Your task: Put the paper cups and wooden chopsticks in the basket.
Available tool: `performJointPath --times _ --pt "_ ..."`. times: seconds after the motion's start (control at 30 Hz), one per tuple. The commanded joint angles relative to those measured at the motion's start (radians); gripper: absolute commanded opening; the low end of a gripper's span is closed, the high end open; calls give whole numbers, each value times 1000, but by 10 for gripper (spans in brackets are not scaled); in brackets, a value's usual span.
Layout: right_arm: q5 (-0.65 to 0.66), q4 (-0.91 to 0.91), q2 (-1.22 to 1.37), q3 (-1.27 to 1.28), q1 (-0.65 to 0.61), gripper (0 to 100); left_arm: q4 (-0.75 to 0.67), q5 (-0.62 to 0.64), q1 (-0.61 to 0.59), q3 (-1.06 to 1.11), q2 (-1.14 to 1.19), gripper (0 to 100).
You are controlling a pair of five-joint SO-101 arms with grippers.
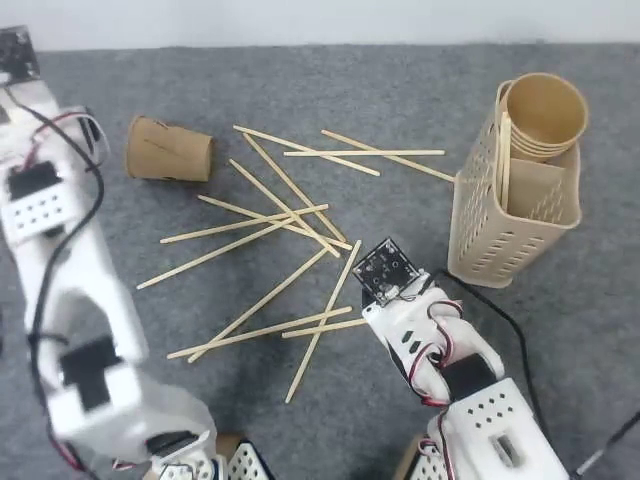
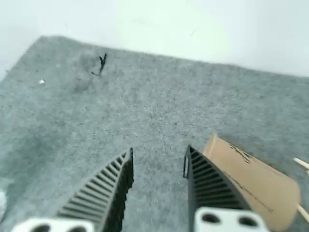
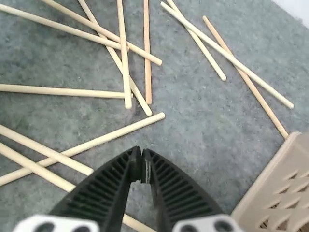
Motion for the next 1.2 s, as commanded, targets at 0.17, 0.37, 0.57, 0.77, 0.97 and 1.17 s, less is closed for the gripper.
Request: performJointPath --times 0.17,0.37,0.57,0.77,0.97,1.17 --pt "-3 -22 -15 -8 -1 8 103 32 -17 -602 525 173" --pt "-3 -48 -21 14 -1 8 256 147 -28 -1076 842 173" --pt "-2 -90 -15 29 -1 8 387 149 8 -1495 1137 173" --pt "41 -94 -15 40 4 8 499 149 72 -1753 1332 174" --pt "49 -94 -15 41 2 8 689 150 152 -1773 1320 174" --pt "51 -94 -18 41 2 8 887 150 261 -1773 1198 174"
